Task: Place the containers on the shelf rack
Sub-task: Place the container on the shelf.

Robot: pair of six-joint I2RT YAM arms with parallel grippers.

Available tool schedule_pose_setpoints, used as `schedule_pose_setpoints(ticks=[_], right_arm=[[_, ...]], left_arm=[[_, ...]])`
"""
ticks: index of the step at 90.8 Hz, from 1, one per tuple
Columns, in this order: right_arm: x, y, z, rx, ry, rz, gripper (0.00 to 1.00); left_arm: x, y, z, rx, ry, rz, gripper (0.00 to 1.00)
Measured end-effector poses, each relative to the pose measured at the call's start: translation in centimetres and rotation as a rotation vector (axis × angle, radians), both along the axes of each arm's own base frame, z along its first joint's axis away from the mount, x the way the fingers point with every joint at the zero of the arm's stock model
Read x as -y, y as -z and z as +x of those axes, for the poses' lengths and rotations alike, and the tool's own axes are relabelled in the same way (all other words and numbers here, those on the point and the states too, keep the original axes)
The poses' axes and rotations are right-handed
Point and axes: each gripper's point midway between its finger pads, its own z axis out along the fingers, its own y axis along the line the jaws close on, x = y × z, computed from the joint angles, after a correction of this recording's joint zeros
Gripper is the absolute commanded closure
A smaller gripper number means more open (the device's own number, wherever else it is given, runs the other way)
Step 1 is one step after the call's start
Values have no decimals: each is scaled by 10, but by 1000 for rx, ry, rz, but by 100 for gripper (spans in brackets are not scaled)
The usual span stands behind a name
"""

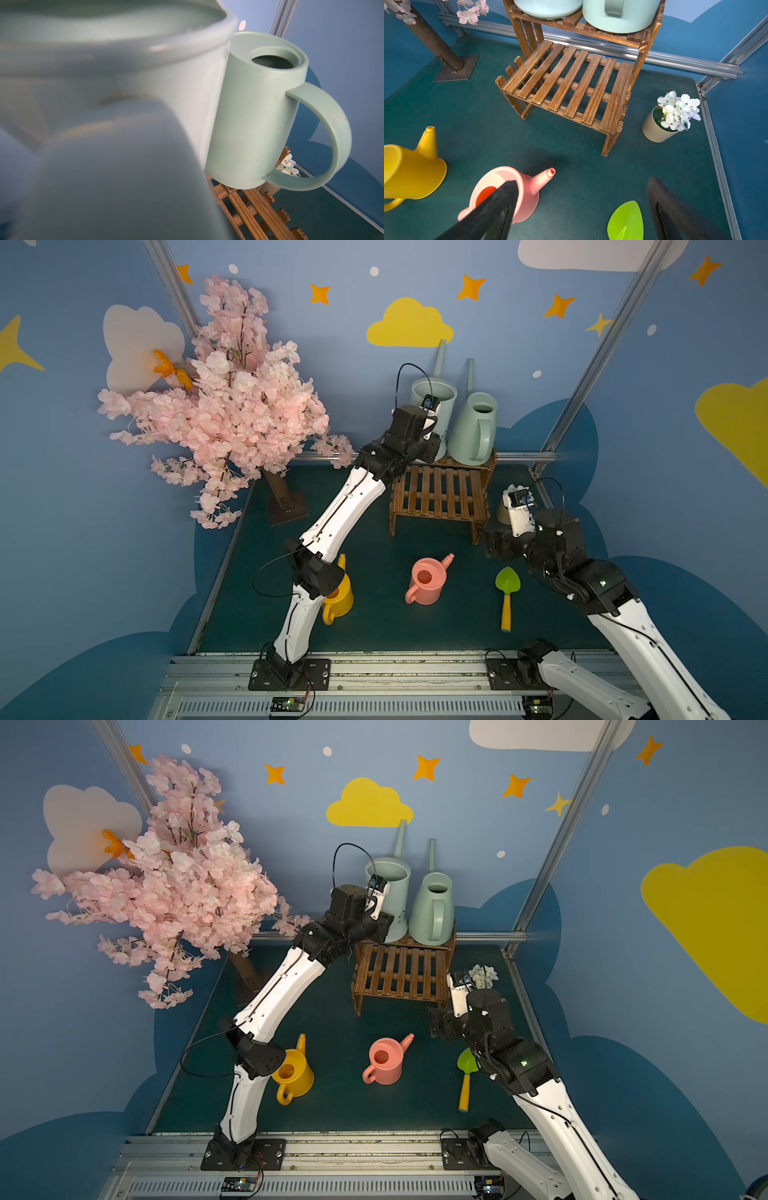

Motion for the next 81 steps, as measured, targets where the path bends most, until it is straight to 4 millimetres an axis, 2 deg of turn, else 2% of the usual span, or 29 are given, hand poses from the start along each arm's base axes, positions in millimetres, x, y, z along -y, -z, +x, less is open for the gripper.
schedule_pose_setpoints(ticks=[40,81], right_arm=[[1,2,-2,-2,0,1,2],[1,3,-2,-4,2,4,2]], left_arm=[[-3,-5,-9,-14,4,-16,63],[-6,6,-11,-36,-1,3,44]])
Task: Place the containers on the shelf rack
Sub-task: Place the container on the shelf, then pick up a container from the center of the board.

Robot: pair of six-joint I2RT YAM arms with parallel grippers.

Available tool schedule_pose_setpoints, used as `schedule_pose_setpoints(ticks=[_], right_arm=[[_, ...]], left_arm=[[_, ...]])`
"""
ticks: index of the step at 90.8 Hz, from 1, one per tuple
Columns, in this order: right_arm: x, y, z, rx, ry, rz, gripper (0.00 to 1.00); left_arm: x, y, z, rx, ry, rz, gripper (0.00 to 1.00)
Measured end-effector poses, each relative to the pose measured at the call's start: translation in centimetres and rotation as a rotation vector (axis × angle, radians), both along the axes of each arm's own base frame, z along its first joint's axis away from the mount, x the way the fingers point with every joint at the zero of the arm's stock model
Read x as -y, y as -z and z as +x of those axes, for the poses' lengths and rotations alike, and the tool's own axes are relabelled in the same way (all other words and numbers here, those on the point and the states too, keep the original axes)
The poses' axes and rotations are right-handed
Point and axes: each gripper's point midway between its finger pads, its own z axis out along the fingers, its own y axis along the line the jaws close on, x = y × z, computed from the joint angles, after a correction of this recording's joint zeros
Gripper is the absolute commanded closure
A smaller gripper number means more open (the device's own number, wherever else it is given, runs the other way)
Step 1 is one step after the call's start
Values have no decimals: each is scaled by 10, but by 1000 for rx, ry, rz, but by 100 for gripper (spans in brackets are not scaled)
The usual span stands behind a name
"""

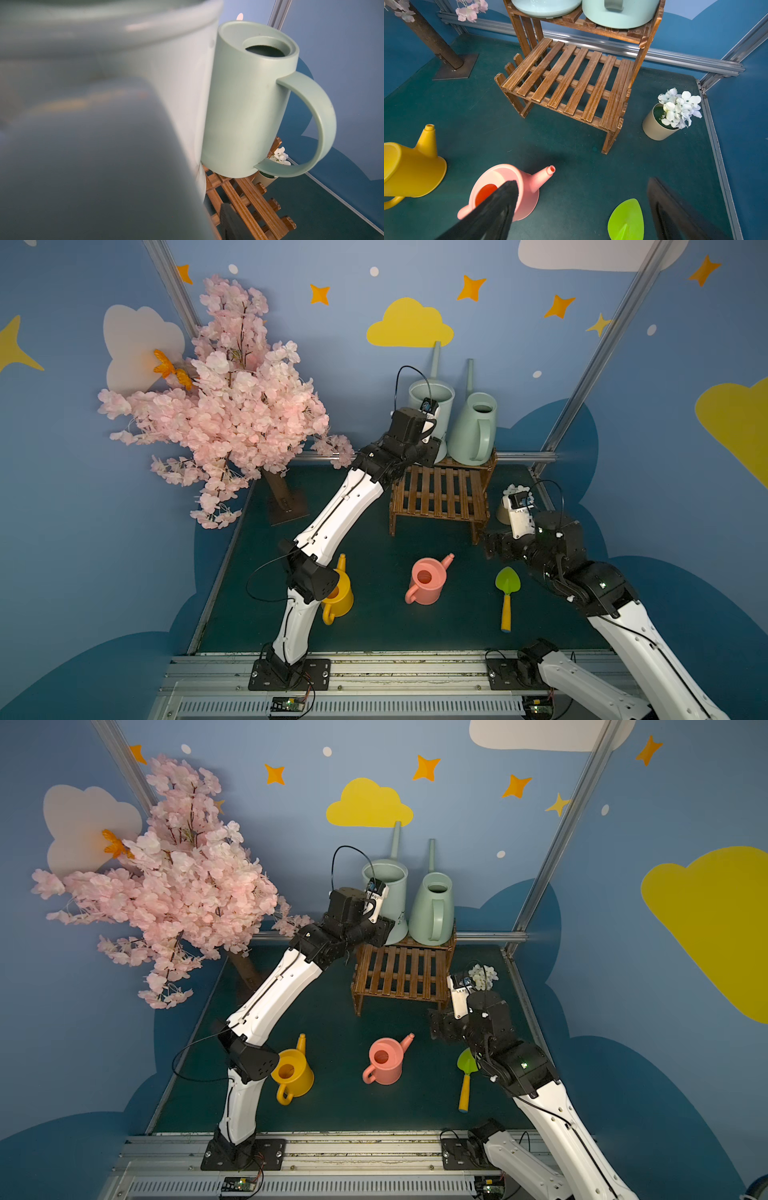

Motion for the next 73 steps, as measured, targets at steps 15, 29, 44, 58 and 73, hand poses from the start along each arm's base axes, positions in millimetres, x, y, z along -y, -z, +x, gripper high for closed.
schedule_pose_setpoints(ticks=[15,29,44,58,73], right_arm=[[0,0,0,-2,-1,4,3],[-1,0,-1,-6,-2,14,2],[-3,1,-1,-15,1,29,3],[-7,5,-2,-49,9,59,7],[-27,15,-11,-108,1,93,11]], left_arm=[[-8,4,-13,-24,10,14,35],[-22,8,-33,-35,18,25,26],[-44,7,-59,-16,13,15,19],[-66,11,-71,-12,-8,1,13],[-100,43,-80,-80,-56,-14,11]])
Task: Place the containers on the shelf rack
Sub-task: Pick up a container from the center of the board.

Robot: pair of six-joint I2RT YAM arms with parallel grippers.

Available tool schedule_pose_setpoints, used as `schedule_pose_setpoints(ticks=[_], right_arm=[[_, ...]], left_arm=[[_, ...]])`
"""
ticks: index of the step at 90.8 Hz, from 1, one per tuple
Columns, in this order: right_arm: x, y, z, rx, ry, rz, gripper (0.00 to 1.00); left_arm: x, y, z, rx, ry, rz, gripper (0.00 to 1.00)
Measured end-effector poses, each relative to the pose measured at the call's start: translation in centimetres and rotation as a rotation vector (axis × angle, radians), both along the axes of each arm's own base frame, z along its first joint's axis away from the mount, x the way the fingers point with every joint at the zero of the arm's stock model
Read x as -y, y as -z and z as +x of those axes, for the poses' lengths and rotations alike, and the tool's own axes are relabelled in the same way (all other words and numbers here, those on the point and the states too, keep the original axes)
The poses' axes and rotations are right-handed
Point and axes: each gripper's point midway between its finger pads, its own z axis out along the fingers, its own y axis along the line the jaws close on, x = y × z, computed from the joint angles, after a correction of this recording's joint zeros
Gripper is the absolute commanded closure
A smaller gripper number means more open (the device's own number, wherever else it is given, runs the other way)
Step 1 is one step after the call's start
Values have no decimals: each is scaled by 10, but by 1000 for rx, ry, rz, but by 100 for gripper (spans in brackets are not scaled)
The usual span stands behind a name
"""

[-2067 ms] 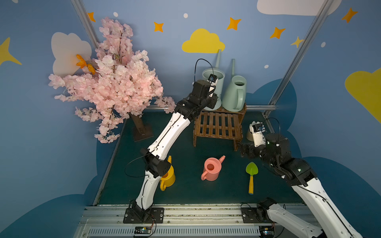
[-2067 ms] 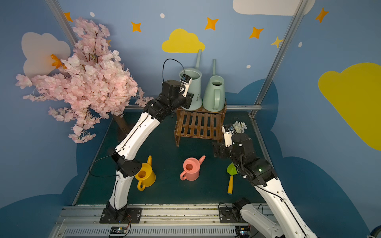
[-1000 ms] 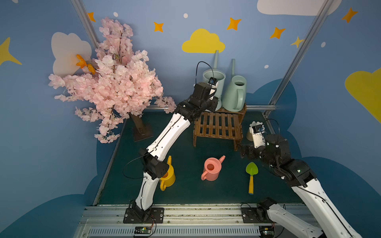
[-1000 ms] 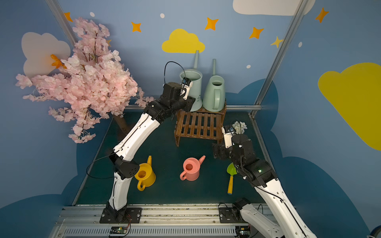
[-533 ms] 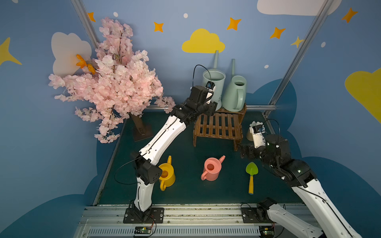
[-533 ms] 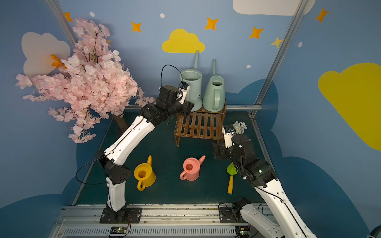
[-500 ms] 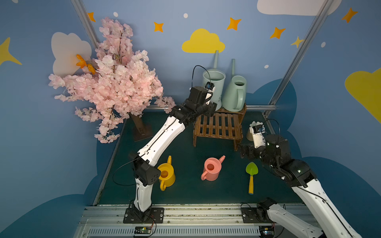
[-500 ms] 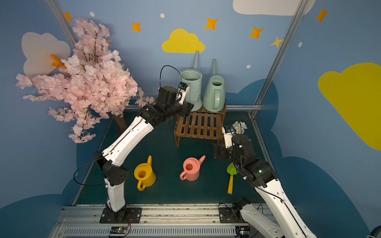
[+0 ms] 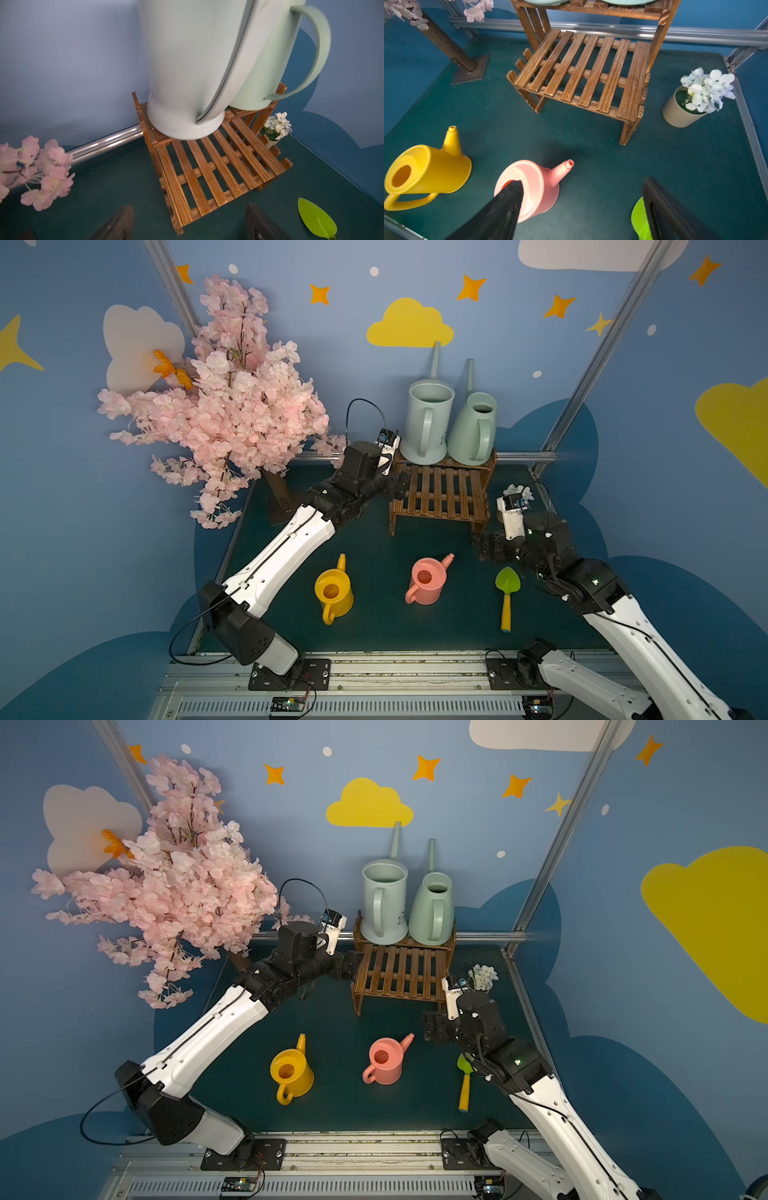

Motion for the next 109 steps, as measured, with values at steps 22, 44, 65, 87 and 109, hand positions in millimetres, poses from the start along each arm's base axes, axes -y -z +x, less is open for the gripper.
schedule_pose_setpoints(ticks=[22,44,65,87,109], right_arm=[[-60,38,-46,-76,-12,-98,7],[-88,102,-72,-189,218,-184,2],[-109,113,-79,-259,415,-113,2],[-121,122,-86,-341,617,-162,2],[-139,125,-86,-353,686,-204,3]], left_arm=[[-32,41,-6,-95,-54,-38,7],[-41,50,-19,-99,-57,-81,4],[-57,58,-32,-93,-80,-102,0],[-90,60,-36,-75,-155,-127,0],[-111,70,-36,-92,-204,-139,0]])
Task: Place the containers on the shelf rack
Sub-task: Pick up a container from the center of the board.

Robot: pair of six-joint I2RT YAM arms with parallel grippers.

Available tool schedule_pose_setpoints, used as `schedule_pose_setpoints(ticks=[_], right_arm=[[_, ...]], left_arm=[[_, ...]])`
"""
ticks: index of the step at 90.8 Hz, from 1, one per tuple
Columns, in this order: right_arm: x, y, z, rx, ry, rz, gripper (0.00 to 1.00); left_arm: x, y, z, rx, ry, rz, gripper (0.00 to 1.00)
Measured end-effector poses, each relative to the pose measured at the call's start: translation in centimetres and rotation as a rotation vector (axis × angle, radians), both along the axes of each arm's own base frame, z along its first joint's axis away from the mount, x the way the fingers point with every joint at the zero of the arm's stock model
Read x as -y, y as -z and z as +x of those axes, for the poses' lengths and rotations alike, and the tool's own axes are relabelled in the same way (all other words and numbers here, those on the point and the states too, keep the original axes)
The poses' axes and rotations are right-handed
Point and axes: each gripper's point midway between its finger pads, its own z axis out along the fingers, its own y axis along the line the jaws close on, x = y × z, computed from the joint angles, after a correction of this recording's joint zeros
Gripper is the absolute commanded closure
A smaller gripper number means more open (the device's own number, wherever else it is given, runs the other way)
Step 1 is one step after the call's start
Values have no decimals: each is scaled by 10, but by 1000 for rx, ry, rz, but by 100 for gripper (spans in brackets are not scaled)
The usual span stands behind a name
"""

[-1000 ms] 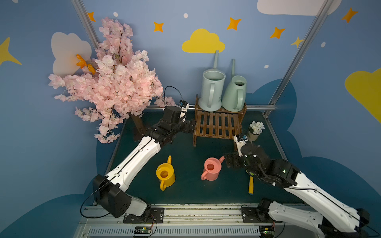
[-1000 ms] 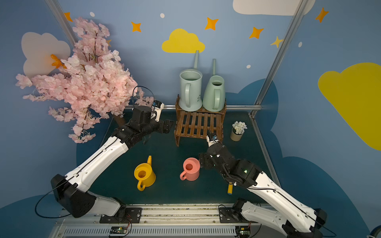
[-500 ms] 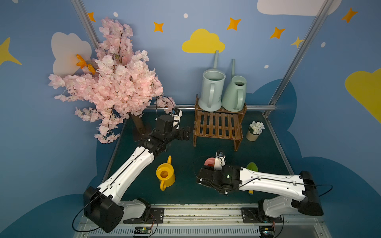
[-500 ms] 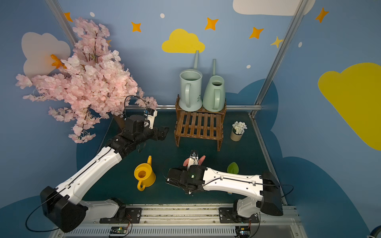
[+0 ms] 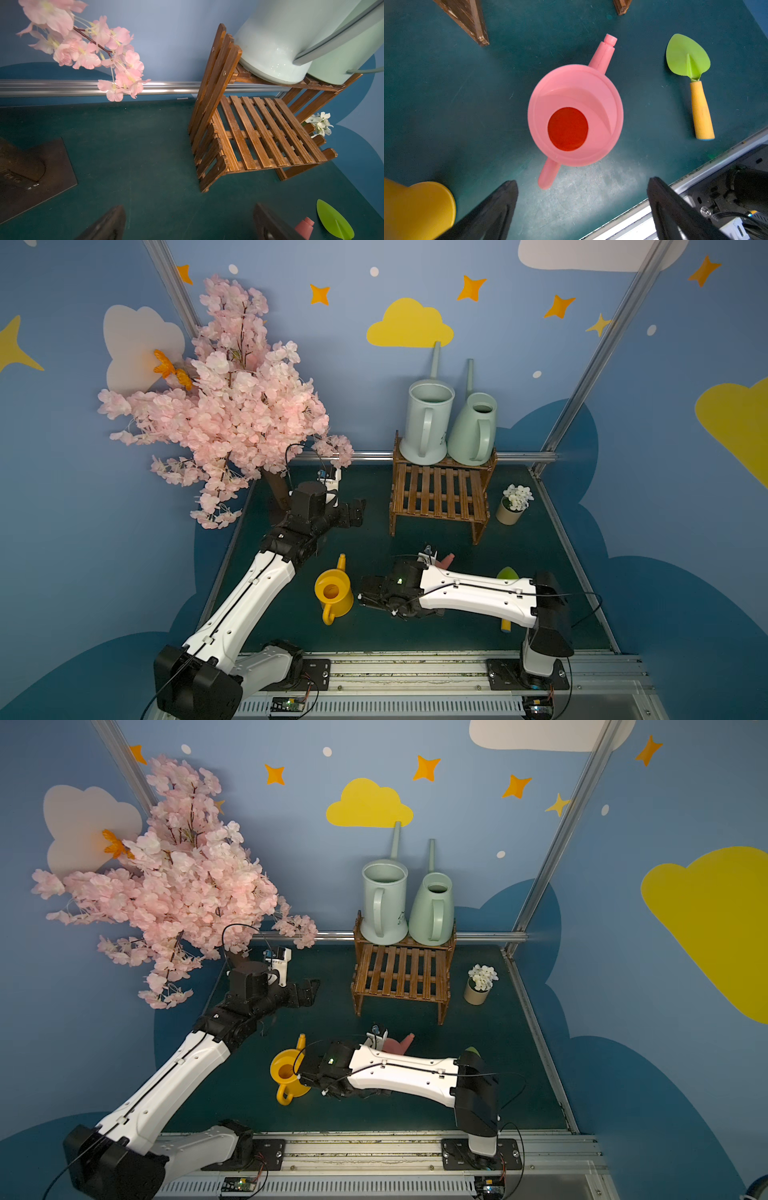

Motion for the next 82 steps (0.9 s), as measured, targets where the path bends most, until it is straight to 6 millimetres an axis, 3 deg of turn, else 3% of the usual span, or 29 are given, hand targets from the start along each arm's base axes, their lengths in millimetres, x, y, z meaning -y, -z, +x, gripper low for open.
schedule_pose_setpoints(ticks=[22,52,70,82], right_arm=[[-9,22,2,-59,18,-49,6],[2,71,7,-192,59,-53,29],[4,77,18,-188,41,-53,39],[12,80,23,-165,7,-93,41]], left_arm=[[-10,2,-1,-2,-23,-3,0],[-20,2,-8,10,-44,-5,0],[-24,-1,-9,19,-57,-4,0],[-24,0,-9,15,-57,-3,0]])
